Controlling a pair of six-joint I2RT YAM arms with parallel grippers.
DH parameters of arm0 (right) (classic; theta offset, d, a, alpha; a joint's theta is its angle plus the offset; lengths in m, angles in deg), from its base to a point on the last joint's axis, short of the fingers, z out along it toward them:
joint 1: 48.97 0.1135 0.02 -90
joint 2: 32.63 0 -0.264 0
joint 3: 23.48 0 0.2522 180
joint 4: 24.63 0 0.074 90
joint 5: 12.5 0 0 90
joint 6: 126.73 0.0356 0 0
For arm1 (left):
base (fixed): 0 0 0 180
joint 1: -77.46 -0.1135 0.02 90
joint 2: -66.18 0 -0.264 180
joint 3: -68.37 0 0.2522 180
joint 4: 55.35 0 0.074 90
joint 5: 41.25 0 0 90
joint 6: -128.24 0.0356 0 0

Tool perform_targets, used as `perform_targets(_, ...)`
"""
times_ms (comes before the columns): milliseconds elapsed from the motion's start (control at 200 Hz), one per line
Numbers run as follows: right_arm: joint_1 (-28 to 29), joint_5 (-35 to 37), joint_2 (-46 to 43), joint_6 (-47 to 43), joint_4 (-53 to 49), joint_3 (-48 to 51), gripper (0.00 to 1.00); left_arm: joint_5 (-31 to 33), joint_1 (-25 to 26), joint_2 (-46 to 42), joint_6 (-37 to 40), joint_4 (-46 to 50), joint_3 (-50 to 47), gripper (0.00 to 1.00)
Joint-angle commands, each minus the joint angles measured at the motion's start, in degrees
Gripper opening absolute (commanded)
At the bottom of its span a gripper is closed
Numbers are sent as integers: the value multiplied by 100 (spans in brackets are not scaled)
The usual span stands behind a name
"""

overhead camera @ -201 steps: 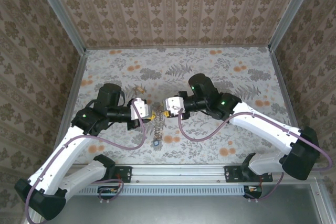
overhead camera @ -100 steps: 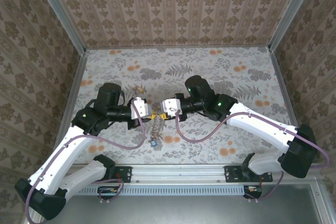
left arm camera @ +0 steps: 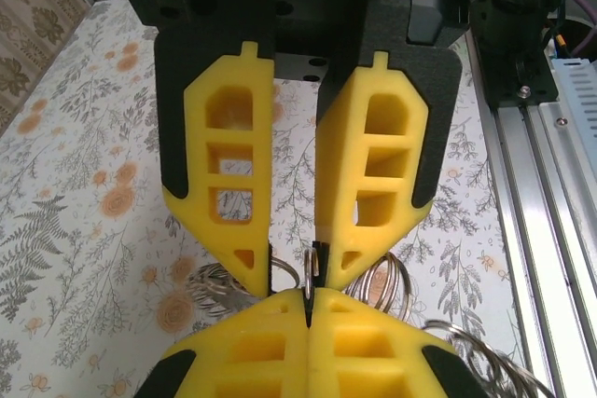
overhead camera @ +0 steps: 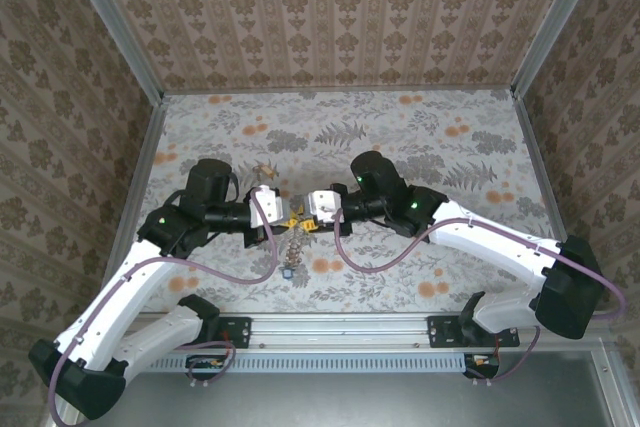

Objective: Put the keys on the keyring

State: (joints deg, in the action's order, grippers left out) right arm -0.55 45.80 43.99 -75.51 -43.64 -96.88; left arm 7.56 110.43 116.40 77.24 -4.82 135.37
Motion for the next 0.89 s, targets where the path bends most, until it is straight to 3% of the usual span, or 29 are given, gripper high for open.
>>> perform_targets(0,63,-35,-4,248,296,49,18,-271,-19,-100,-83,-250,-19,0)
perform_targets(55,66,-47,-1,264,326,51,13,-249,-19,-108,-84,-250,-26,0)
perform_targets(115,64,-27,-17,288,353,66,0,-172,-19,-139,-122,-283,-49,0)
perform_targets(250,55,179,-132,442,670,250,0,65,-45,-292,-252,-356,-125,0)
perform_targets(350,22,200,-268,777,1323,512,0,231,-69,-538,-395,-541,-365,27)
perform_targets(460,-38,60,-359,1148,1919,723,0,230,-130,-805,-583,-833,-670,33)
perform_targets(890,-50,-431,-202,1321,2126,618,0,156,-230,-559,-768,-1241,-726,27)
